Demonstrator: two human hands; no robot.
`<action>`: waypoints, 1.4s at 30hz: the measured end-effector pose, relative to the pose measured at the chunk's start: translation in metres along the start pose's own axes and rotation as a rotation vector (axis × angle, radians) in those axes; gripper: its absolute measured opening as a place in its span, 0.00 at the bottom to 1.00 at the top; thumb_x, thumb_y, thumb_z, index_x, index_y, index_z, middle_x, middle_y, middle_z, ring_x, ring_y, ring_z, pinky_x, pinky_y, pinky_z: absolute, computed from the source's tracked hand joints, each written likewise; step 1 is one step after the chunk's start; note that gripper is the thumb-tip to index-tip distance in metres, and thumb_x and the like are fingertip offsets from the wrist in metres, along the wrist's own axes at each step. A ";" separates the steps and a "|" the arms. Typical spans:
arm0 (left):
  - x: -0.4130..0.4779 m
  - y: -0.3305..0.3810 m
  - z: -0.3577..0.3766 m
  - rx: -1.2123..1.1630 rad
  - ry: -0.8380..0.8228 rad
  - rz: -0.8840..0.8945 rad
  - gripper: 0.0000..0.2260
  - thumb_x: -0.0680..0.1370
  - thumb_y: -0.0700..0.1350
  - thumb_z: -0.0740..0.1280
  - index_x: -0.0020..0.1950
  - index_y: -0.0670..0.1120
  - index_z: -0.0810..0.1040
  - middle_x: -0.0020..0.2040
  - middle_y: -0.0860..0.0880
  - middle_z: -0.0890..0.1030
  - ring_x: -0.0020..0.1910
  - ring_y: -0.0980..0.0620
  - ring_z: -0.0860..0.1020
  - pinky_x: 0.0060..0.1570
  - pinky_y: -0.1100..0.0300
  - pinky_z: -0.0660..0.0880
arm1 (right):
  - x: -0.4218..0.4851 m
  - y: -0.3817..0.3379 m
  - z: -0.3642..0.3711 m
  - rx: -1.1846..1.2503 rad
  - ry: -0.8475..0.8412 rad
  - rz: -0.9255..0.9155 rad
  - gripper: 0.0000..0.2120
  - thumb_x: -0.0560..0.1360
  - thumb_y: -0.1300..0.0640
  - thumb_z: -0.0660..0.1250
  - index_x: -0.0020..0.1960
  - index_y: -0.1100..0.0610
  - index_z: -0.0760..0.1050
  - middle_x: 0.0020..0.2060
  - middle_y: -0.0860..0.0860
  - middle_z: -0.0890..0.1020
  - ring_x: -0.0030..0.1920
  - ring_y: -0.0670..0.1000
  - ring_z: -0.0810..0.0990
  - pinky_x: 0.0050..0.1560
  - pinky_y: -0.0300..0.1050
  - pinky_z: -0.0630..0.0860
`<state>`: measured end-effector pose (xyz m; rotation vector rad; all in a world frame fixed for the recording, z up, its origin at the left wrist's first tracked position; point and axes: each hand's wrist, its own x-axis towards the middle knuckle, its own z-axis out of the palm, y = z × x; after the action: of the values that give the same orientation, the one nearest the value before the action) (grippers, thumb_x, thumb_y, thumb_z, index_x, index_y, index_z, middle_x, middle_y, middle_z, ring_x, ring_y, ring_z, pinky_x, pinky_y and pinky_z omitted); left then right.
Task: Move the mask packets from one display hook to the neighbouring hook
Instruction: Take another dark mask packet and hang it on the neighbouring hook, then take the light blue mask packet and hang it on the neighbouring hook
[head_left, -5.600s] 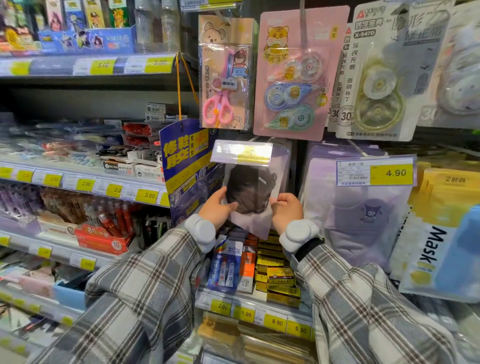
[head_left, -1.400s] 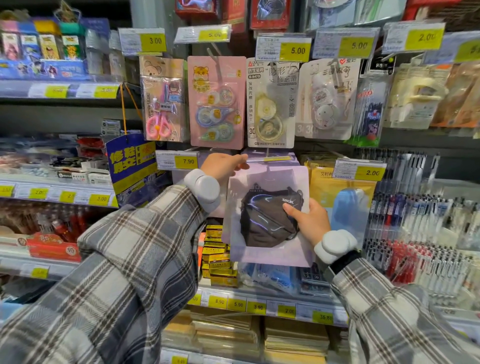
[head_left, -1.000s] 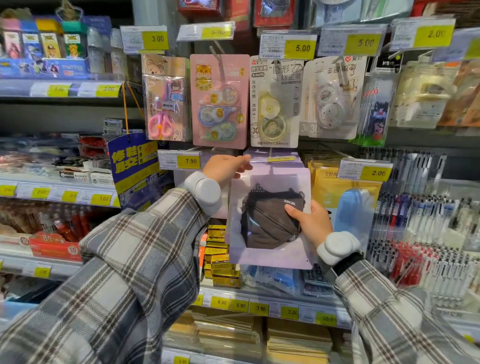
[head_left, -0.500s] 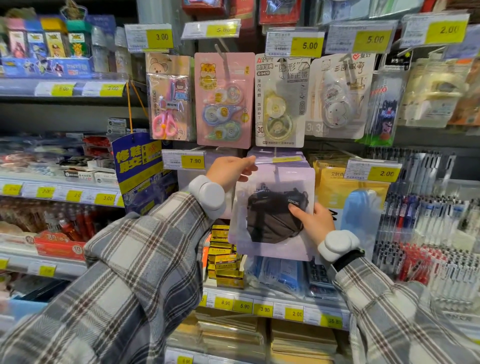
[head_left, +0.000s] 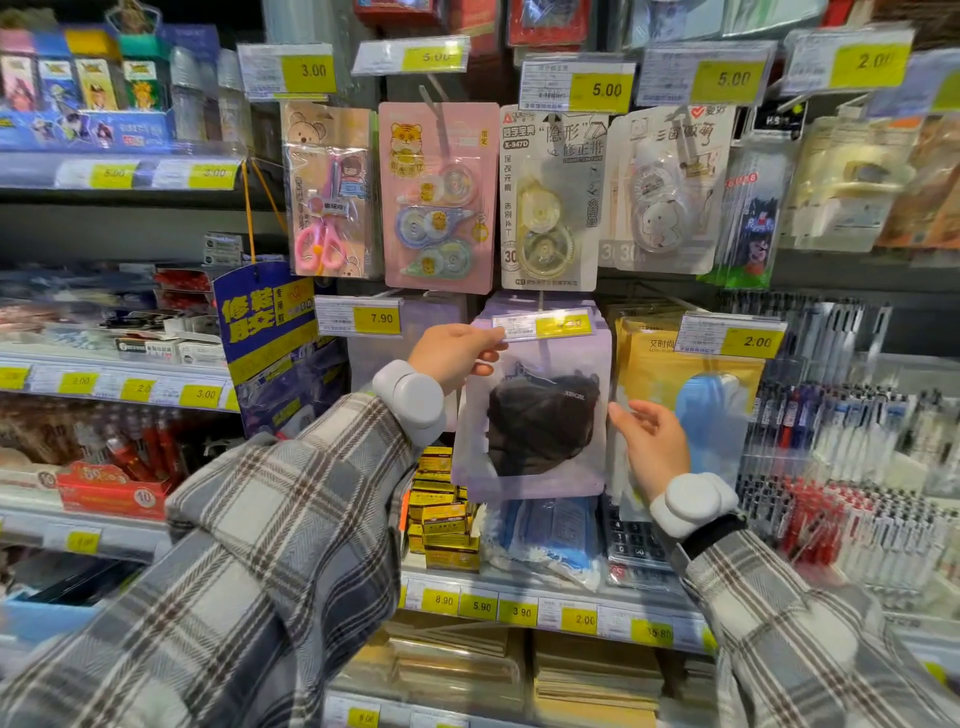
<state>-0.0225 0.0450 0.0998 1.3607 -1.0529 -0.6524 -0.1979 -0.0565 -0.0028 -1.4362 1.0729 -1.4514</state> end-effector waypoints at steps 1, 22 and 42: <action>0.000 -0.002 0.000 -0.004 0.001 0.001 0.15 0.78 0.42 0.63 0.59 0.33 0.76 0.36 0.51 0.76 0.33 0.56 0.71 0.21 0.76 0.67 | -0.002 -0.002 -0.001 -0.004 0.010 -0.029 0.20 0.73 0.53 0.69 0.61 0.61 0.73 0.50 0.51 0.76 0.52 0.49 0.74 0.56 0.42 0.69; 0.011 -0.040 -0.034 0.026 0.098 0.067 0.06 0.77 0.41 0.65 0.45 0.39 0.76 0.28 0.50 0.75 0.20 0.62 0.73 0.22 0.74 0.67 | -0.050 -0.040 0.058 0.006 -0.448 -0.021 0.07 0.76 0.57 0.65 0.38 0.54 0.75 0.33 0.52 0.79 0.31 0.49 0.76 0.33 0.40 0.74; 0.037 -0.118 -0.135 -0.018 0.252 -0.137 0.12 0.77 0.40 0.62 0.61 0.43 0.75 0.46 0.46 0.79 0.36 0.55 0.74 0.33 0.61 0.66 | -0.062 -0.024 0.224 0.049 -0.552 0.234 0.20 0.74 0.60 0.67 0.64 0.62 0.72 0.51 0.56 0.78 0.54 0.54 0.76 0.59 0.51 0.73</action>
<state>0.1351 0.0568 0.0078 1.4656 -0.7562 -0.5712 0.0283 0.0036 -0.0009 -1.4968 0.8115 -0.8366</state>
